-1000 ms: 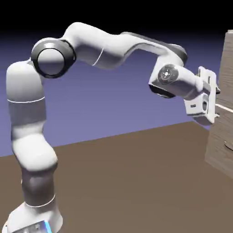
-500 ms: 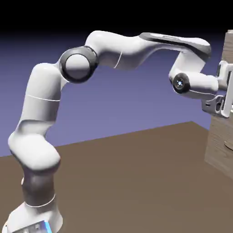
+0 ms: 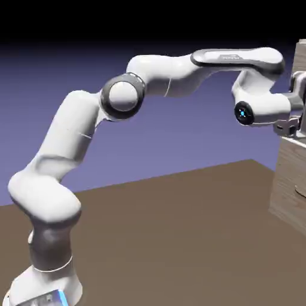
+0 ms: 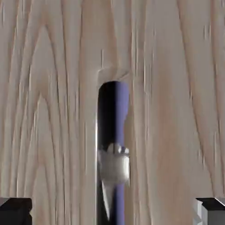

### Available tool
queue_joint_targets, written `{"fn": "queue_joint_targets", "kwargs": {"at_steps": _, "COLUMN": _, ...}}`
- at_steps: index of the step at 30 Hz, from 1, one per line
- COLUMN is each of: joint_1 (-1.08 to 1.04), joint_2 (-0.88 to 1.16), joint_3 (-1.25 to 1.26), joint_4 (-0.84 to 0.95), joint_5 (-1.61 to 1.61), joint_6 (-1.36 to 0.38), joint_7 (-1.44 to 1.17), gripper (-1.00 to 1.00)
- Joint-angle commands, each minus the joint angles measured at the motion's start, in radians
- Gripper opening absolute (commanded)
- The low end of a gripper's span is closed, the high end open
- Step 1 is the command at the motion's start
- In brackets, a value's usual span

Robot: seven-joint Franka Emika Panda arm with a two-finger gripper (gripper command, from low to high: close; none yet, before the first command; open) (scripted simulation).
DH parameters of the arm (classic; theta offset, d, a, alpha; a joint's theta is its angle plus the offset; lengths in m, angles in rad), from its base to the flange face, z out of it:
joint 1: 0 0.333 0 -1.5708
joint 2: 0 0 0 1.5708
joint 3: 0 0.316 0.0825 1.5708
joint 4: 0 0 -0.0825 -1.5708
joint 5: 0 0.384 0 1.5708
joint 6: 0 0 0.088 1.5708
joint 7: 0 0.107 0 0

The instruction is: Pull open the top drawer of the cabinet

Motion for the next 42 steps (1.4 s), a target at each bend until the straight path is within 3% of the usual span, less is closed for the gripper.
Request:
{"fn": "queue_joint_targets", "kwargs": {"at_steps": 1, "joint_1": -0.011, "joint_2": 0.027, "joint_3": 0.001, "joint_4": 0.036, "joint_5": -0.021, "joint_6": 0.007, "joint_7": 0.035, "gripper": 0.00}}
{"fn": "queue_joint_targets", "kwargs": {"at_steps": 6, "joint_1": -0.055, "joint_2": 0.134, "joint_3": 0.007, "joint_4": 0.184, "joint_5": -0.108, "joint_6": 0.038, "joint_7": 0.178, "gripper": 0.00}}
{"fn": "queue_joint_targets", "kwargs": {"at_steps": 7, "joint_1": -0.055, "joint_2": 0.134, "joint_3": 0.007, "joint_4": 0.184, "joint_5": -0.108, "joint_6": 0.038, "joint_7": 0.178, "gripper": -1.00}}
{"fn": "queue_joint_targets", "kwargs": {"at_steps": 20, "joint_1": 0.128, "joint_2": -0.164, "joint_3": -0.086, "joint_4": -0.251, "joint_5": 0.120, "joint_6": -0.063, "joint_7": -0.181, "gripper": -1.00}}
{"fn": "queue_joint_targets", "kwargs": {"at_steps": 32, "joint_1": 0.318, "joint_2": -0.566, "joint_3": -0.174, "joint_4": -0.662, "joint_5": 0.276, "joint_6": -0.090, "joint_7": -0.600, "gripper": -1.00}}
{"fn": "queue_joint_targets", "kwargs": {"at_steps": 42, "joint_1": 0.264, "joint_2": -0.929, "joint_3": -0.076, "joint_4": -0.933, "joint_5": 0.441, "joint_6": -0.056, "joint_7": -1.005, "gripper": -1.00}}
